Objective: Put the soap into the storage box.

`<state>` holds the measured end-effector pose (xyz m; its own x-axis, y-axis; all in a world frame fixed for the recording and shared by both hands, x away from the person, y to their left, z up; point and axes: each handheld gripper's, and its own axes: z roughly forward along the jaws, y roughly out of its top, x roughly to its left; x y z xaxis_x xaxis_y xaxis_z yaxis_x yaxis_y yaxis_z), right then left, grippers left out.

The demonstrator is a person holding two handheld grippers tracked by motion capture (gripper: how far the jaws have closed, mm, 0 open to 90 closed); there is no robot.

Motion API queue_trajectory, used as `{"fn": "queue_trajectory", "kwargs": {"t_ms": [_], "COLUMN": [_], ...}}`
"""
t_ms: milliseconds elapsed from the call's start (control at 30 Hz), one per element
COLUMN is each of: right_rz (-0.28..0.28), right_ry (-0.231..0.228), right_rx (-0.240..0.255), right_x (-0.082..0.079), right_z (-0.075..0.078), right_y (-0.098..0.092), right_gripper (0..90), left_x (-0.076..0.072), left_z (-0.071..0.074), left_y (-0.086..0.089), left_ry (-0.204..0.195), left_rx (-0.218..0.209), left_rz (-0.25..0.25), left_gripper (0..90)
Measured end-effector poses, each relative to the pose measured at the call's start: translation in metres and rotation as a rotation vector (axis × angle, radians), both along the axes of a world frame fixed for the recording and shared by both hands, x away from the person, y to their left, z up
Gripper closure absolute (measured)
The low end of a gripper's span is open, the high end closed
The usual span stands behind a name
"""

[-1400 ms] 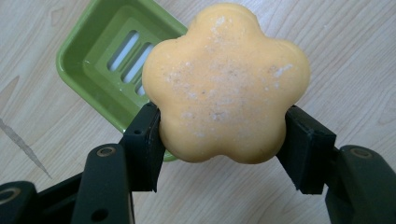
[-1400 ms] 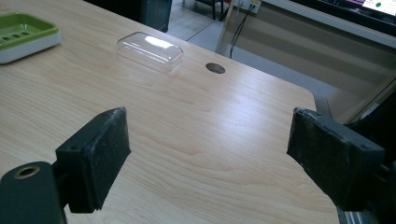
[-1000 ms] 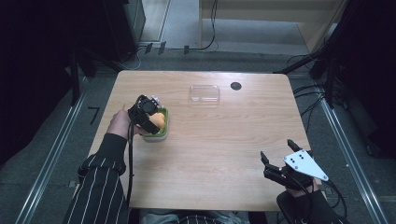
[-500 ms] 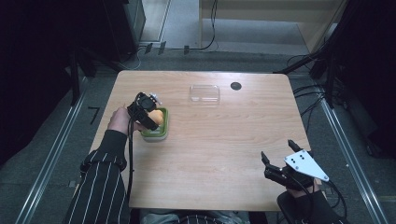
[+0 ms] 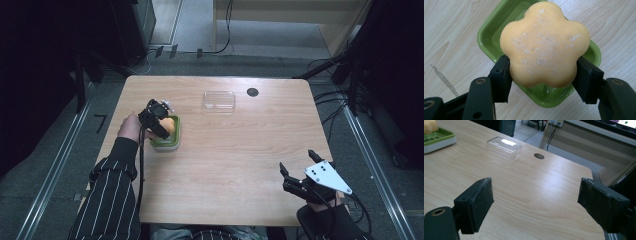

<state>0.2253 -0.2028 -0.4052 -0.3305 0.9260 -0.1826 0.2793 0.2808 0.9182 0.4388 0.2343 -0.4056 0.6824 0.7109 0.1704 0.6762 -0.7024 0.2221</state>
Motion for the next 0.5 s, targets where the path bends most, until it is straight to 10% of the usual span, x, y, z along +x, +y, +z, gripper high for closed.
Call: {"fn": "queue_trajectory", "kwargs": {"t_ms": [500], "right_rz": [0.002], "right_ry": [0.000], "right_rx": [0.000], "right_x": [-0.001], "right_z": [0.000], "right_y": [0.000], "right_gripper": [13.4], "left_x": [0.009], "left_z": [-0.014], "left_y": [-0.004], "left_ry": [0.025], "left_rx": [0.041], "left_rz": [-0.009], "left_gripper": [39.5]}}
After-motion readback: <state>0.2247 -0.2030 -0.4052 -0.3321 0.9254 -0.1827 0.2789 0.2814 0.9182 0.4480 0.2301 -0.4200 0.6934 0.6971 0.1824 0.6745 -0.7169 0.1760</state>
